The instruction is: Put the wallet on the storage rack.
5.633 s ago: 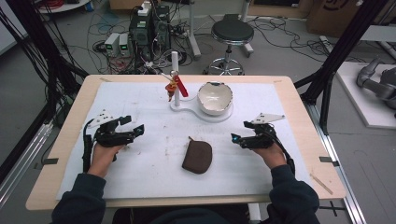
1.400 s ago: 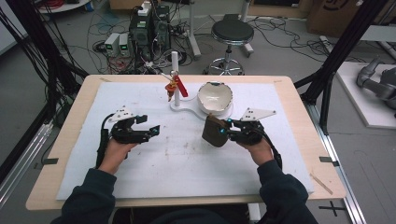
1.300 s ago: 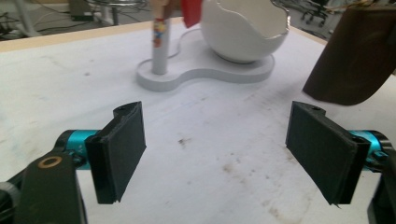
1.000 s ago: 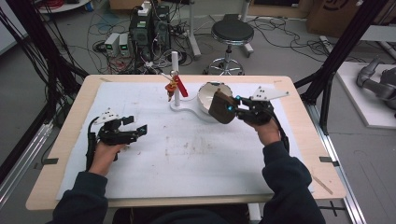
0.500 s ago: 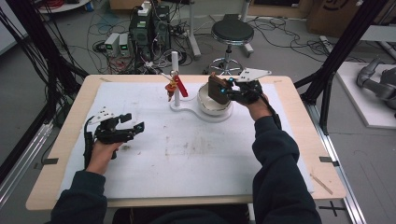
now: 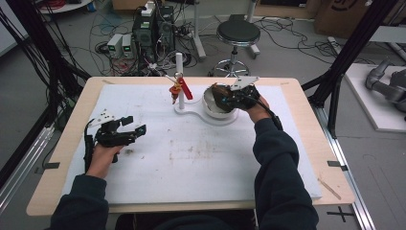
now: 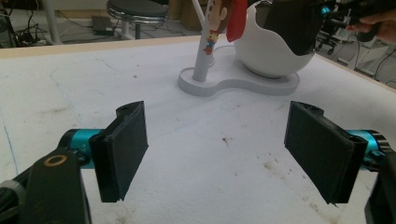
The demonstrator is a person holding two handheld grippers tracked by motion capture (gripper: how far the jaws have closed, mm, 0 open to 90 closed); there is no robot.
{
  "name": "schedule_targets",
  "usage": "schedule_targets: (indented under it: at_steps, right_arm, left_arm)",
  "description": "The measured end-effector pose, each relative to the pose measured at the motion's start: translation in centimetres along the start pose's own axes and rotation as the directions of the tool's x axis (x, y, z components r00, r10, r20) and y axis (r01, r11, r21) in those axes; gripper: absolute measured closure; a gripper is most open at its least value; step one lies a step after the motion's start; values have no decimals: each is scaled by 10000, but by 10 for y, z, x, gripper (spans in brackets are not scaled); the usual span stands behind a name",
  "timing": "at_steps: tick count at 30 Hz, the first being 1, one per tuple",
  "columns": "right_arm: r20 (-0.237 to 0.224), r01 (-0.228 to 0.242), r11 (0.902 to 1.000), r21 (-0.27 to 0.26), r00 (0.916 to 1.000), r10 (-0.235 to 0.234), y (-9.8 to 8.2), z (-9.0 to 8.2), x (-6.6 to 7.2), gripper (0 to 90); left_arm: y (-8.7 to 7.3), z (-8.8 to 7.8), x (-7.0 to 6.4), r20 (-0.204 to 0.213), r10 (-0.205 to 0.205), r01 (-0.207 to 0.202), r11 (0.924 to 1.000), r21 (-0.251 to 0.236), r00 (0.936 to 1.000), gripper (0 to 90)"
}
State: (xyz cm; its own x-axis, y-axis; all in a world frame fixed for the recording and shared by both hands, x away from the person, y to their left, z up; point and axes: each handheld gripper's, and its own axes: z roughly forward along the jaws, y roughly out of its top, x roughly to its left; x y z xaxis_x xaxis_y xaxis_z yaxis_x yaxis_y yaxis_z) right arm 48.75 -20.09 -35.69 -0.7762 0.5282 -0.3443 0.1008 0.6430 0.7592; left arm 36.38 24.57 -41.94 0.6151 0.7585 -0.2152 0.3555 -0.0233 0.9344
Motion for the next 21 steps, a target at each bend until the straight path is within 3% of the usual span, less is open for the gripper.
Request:
schedule_targets:
  at_steps: [2, 8, 10, 12, 14, 17, 19, 21]
  right_arm:
    - [65, -472, 9989, 26, 9989, 472, 0, 4, 1, 464]
    - [-396, -1110, 9934, -277, 9932, 1098, -3, -2, -1, 451]
    - [-1158, -1713, 9824, -738, 9799, 1622, -3, -9, -1, 483]
    - [-1247, -1807, 9804, -788, 9775, 1701, -3, -10, 0, 493]
    - [-1616, -1815, 9807, -724, 9725, 1680, -2, -11, 2, 543]
    - [-1672, -1073, 9942, -10, 9802, 1056, -2, -8, 10, 570]
    - [-1813, -988, 9950, 173, 9783, 1004, -3, -4, 14, 572]
    - [-1624, -1036, 9941, 329, 9808, 1076, -3, 1, 15, 600]
  left_arm:
    - [0, 0, 0, 0, -8, 8, 10000, 46, 10000, 213]
    - [0, 0, 0, 38, -58, 57, 10000, 82, 10000, 213]
    - [0, 0, 0, 36, -73, 72, 9999, 88, 10000, 213]
    - [0, 0, 0, 40, -81, 81, 9999, 93, 10000, 213]
    - [0, 0, 0, 51, -66, 66, 9999, 122, 10000, 213]
    - [0, 1, 0, 55, -48, 48, 9999, 157, 10000, 213]
    - [0, 1, 0, 52, -51, 50, 9999, 155, 10000, 213]
    - [0, 0, 0, 39, -56, 56, 9998, 165, 10000, 213]
